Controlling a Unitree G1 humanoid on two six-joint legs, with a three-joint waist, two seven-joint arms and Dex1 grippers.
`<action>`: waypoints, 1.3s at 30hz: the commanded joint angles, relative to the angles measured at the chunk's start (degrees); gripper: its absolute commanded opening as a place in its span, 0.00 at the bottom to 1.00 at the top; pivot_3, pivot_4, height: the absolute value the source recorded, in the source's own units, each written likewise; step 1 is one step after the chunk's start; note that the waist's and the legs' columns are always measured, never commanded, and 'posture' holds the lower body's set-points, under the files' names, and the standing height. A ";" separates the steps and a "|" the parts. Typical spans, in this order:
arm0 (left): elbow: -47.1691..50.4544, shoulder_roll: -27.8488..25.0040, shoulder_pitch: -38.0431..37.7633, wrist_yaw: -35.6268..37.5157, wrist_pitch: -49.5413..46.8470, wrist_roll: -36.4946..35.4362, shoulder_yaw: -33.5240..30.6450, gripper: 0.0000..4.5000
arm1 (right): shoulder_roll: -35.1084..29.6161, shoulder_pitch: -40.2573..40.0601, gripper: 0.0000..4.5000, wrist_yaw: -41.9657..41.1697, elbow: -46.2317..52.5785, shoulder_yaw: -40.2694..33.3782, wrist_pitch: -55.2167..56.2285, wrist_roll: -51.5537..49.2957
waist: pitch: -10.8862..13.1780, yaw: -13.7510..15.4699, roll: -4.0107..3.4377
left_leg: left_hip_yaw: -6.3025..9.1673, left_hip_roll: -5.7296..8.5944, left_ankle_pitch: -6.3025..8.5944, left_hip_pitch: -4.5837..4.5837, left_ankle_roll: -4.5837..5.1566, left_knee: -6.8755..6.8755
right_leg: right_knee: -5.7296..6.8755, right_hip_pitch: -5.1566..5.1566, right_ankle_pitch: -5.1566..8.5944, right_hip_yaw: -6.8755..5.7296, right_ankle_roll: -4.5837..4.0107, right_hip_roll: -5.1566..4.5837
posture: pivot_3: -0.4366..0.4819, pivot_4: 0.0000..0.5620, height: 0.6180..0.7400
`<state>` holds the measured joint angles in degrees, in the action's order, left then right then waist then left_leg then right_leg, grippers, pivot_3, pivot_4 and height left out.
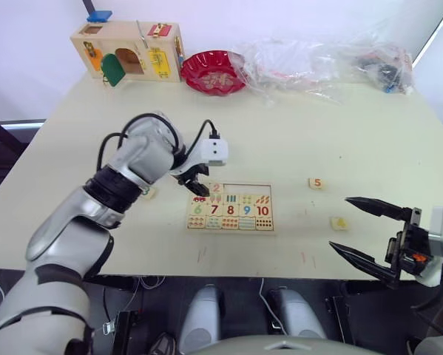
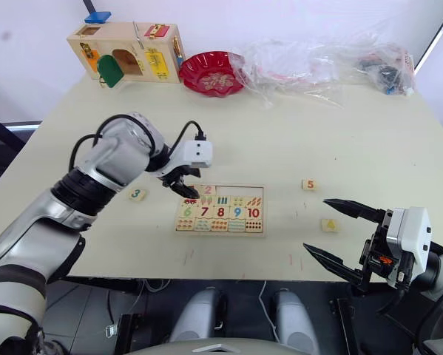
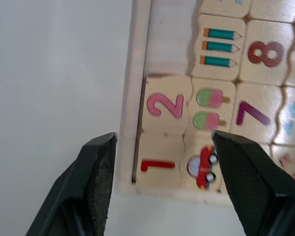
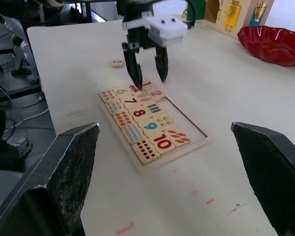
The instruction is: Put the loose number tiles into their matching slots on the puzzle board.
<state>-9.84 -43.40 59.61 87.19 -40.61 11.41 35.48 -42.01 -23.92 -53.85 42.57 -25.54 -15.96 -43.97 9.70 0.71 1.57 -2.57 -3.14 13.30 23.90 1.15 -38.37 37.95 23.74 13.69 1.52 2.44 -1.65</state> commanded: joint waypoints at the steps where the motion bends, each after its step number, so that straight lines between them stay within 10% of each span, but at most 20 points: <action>1: -3.32 -0.67 0.61 0.62 6.95 -5.26 -7.45 0.73 | 0.30 -0.12 1.00 -0.04 1.51 -1.45 0.84 -0.81 | 0.00 0.09 0.00 | -0.01 0.00 0.00 0.00 0.00 0.00 | 0.00 0.00 0.00 0.00 0.00 -0.01 | 0.48 0.27 1.00; 9: -12.96 2.88 -1.67 -1.48 20.07 -9.79 -13.03 0.73 | 0.18 0.27 1.00 -0.23 1.09 -1.26 0.92 -0.57 | 0.00 0.08 0.00 | -0.01 0.01 0.00 0.01 0.00 -0.02 | 0.00 -0.02 -0.01 0.00 0.01 -0.01 | 0.48 0.27 1.00; 18: -18.44 5.81 -4.71 -5.65 28.71 -8.37 -13.34 0.01 | 0.08 0.22 1.00 -0.44 1.14 -1.22 0.76 -0.45 | 0.00 0.06 0.01 | -0.01 0.01 0.00 0.00 0.00 -0.02 | 0.00 -0.02 -0.20 0.00 0.10 -0.01 | 0.48 0.27 1.00; 39: -24.32 7.70 -5.43 -7.21 37.13 -4.64 -12.76 0.01 | 0.21 0.15 1.00 -0.12 1.56 -1.15 0.64 -0.33 | 0.00 0.05 0.01 | -0.03 0.01 0.00 0.01 0.00 -0.02 | -0.01 -0.02 -0.25 0.00 0.05 -0.01 | 0.48 0.27 1.00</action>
<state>-34.72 -35.66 54.14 79.81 -4.43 6.64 23.14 -42.00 -23.75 -54.18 42.53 -25.54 -15.90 -43.62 9.69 0.76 1.58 -2.59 -3.13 13.30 23.90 1.15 -38.39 37.94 23.72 13.44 1.53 2.49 -1.66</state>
